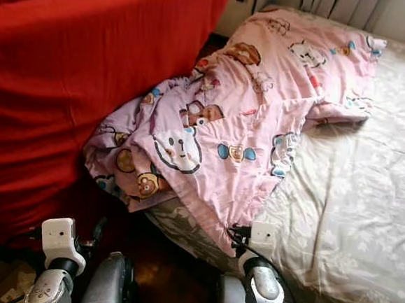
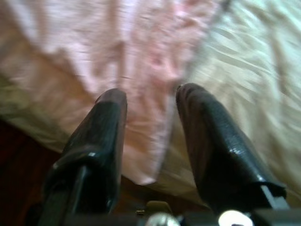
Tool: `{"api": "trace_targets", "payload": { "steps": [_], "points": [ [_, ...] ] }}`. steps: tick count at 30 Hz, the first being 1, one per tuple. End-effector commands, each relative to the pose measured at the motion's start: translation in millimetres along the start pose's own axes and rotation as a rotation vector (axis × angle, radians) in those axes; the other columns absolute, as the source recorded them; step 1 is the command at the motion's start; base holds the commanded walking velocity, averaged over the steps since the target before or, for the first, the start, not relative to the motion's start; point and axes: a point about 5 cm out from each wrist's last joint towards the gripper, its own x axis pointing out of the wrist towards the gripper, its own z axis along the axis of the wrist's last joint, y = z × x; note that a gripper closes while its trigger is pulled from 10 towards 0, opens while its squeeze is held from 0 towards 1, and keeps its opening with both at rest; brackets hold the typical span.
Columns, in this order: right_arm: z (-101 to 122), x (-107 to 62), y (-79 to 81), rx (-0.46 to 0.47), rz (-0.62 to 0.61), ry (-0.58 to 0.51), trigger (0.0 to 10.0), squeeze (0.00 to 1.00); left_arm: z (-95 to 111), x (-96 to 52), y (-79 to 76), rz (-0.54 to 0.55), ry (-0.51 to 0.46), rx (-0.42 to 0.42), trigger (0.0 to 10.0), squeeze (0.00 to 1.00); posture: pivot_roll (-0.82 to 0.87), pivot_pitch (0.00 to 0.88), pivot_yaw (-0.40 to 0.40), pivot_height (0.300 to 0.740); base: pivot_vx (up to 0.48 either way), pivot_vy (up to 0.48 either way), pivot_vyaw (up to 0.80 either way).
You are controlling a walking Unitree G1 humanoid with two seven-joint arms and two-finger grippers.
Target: Clean up the room
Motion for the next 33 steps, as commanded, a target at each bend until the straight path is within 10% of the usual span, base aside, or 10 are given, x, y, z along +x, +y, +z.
{"api": "trace_targets", "payload": {
  "steps": [1, 33],
  "points": [
    [-4.1, -1.0, -7.5, 0.025, -0.042, 0.035, 10.0, 0.00, -1.0, -3.8, 1.2, 0.004, 0.010, -0.006, 10.0, 0.00, -0.01, 0.298, -0.019, 0.614, 0.000, 0.000, 0.00],
    [-1.3, 2.1, -8.6, 0.018, -0.048, 0.054, 10.0, 0.00, 0.5, -6.4, 1.3, 0.002, 0.006, -0.004, 10.0, 0.00, 0.00, 0.318, -0.017, 0.614, 0.000, 0.000, 0.00]
  ]
}}
